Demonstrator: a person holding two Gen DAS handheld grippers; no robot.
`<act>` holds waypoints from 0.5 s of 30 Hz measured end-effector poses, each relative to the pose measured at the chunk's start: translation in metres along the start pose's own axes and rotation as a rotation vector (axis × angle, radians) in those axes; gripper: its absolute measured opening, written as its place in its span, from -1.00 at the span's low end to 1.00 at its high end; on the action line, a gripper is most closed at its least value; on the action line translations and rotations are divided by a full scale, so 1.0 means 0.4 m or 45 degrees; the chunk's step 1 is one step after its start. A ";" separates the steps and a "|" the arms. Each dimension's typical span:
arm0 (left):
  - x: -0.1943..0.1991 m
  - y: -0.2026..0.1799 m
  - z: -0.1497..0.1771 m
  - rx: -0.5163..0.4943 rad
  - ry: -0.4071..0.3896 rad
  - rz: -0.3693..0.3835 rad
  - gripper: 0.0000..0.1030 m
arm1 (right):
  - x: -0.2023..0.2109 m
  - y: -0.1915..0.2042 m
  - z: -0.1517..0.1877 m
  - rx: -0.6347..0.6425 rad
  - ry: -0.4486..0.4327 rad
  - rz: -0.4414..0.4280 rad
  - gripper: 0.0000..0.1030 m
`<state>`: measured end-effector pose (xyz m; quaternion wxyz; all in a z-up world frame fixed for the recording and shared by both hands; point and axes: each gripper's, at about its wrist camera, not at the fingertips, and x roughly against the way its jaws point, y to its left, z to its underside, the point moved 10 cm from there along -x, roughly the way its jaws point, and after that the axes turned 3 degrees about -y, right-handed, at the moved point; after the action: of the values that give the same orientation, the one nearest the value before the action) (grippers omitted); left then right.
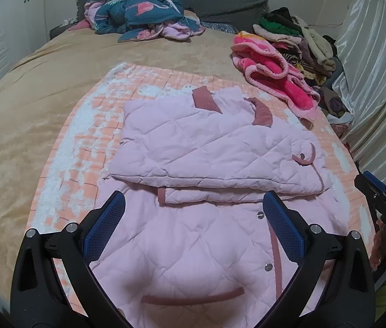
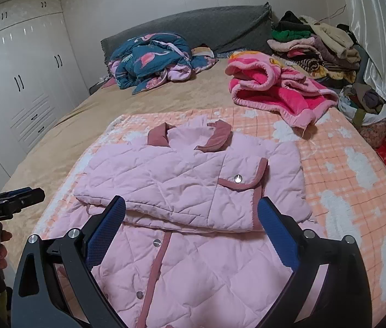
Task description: Fold large clothes
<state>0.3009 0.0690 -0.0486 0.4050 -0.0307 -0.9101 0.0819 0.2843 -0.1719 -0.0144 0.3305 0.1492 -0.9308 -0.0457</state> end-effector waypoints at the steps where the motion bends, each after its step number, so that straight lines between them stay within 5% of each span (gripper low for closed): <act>1: 0.004 -0.001 0.001 -0.001 -0.002 0.002 0.84 | 0.007 -0.001 -0.001 -0.001 -0.005 -0.003 0.88; 15: 0.091 -0.018 0.028 -0.036 -0.056 -0.008 0.84 | 0.110 0.007 -0.010 0.038 -0.085 0.010 0.92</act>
<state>0.2683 0.0647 -0.0282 0.3848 -0.0318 -0.9199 0.0685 0.2539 -0.1827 0.0157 0.2973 0.1488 -0.9424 -0.0356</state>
